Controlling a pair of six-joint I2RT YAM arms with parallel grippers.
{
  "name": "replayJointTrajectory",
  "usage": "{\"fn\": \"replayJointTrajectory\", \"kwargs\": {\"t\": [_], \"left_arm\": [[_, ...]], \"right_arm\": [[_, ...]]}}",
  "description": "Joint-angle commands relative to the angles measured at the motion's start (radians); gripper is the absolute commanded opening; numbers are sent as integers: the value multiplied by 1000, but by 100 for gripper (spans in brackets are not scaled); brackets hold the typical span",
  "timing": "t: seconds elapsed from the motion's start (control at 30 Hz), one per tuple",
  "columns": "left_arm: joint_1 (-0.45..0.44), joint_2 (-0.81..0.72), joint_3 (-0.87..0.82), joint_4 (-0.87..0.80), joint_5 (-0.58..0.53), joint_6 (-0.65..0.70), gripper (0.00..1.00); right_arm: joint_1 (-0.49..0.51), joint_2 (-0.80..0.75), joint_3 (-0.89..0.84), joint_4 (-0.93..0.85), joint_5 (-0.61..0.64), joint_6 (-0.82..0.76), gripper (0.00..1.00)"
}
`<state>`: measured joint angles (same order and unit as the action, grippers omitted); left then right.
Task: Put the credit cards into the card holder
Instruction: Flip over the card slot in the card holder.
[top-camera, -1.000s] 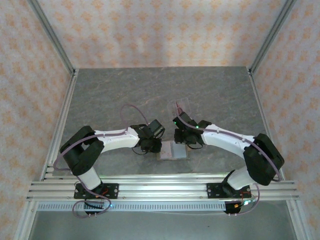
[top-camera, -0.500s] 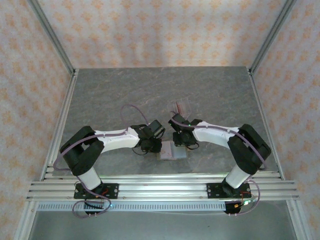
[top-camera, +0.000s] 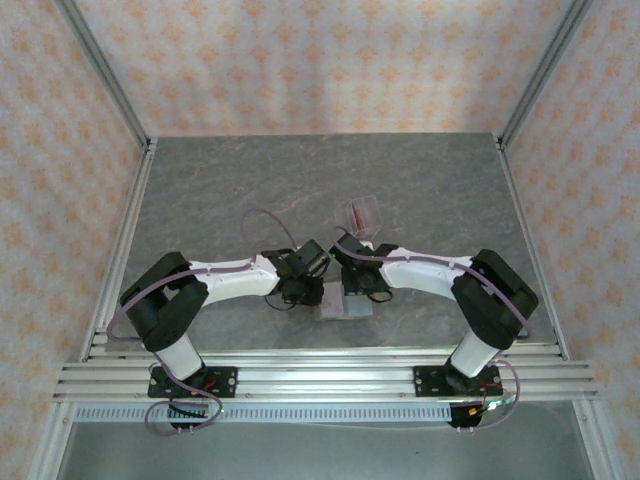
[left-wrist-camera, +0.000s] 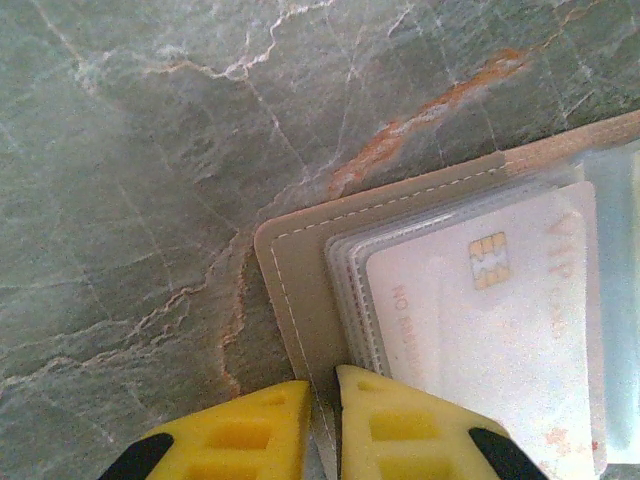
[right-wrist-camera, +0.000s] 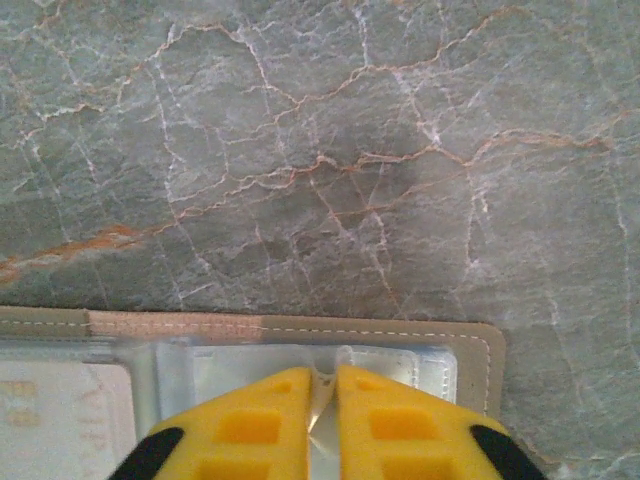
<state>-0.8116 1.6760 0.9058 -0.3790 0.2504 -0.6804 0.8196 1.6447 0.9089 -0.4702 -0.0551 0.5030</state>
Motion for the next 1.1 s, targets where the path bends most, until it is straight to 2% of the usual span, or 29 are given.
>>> {"fn": "replayJointTrajectory", "kwargs": {"t": [0.0,0.07,0.33,0.67,0.97,1.07], "left_arm": [[-12,24,-23,-9,-11,2,15],[-12,24,-27,-8,-11,1,15],[-12,27,-34,2,-6,-5,15],[-16,34,-33,14,6,-13,15],[-18,33,-29,18,9,-19,15],[-17,28,-34,19,7,-22,15]], "right_arm": [[10,48,-48,-26,-19,18,5],[11,31,-35,-43,-5,13,0],[12,-21,78,-139,45,-21,0],[10,-24,131,-91,-101,35,0],[7,-37,86,54,-260,138,22],[1,-38,74,82,-297,166,24]]}}
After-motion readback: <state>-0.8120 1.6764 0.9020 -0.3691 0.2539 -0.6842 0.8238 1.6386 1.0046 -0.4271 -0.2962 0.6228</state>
